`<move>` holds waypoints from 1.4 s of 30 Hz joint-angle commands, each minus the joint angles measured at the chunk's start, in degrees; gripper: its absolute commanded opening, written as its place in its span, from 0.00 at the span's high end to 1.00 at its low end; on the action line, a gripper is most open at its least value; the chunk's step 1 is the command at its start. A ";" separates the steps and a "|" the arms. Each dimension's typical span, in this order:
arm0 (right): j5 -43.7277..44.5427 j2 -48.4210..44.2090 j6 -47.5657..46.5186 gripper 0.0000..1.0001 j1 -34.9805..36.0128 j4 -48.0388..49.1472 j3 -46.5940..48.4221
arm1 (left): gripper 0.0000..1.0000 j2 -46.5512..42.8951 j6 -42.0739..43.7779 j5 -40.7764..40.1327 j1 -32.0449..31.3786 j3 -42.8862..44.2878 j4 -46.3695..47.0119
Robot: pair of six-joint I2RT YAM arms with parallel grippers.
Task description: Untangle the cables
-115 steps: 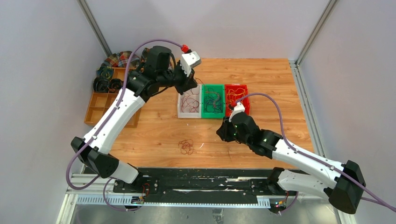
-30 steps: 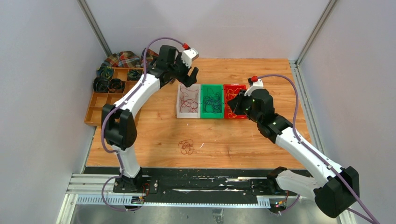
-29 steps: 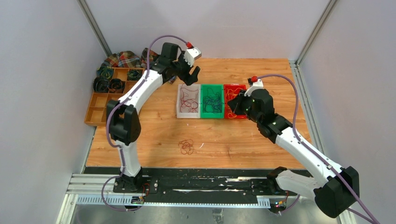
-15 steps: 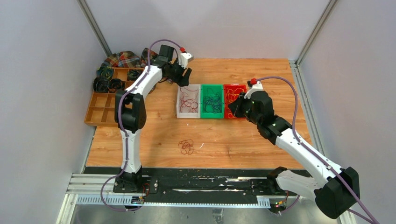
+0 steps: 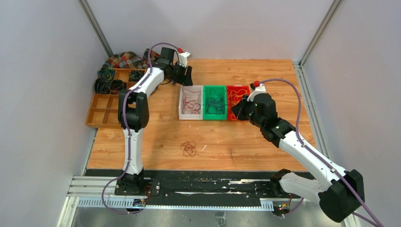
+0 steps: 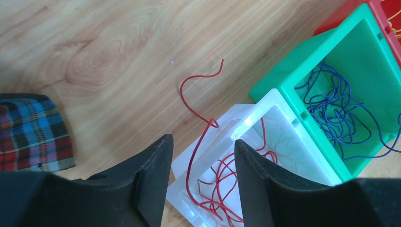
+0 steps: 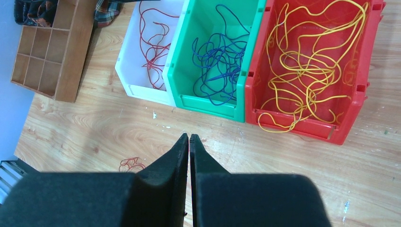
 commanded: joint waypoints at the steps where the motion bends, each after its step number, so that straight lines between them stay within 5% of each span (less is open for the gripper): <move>1: 0.62 -1.43 -0.58 0.97 -0.55 -0.53 -0.81 | 0.47 1.79 -2.00 3.48 0.42 2.35 -0.76; 16: 0.64 -1.89 -0.11 0.99 -0.55 -0.71 -1.61 | 0.85 0.21 -3.85 4.50 1.12 1.45 2.17; 34: 0.18 -2.67 0.39 0.99 -0.55 -1.16 -2.39 | 0.97 -15.74 -15.33 14.89 3.37 -14.74 21.33; 42: 0.10 -3.57 0.60 0.99 -0.55 -2.06 -2.50 | 0.97 -22.48 -0.58 11.40 2.87 -21.28 9.08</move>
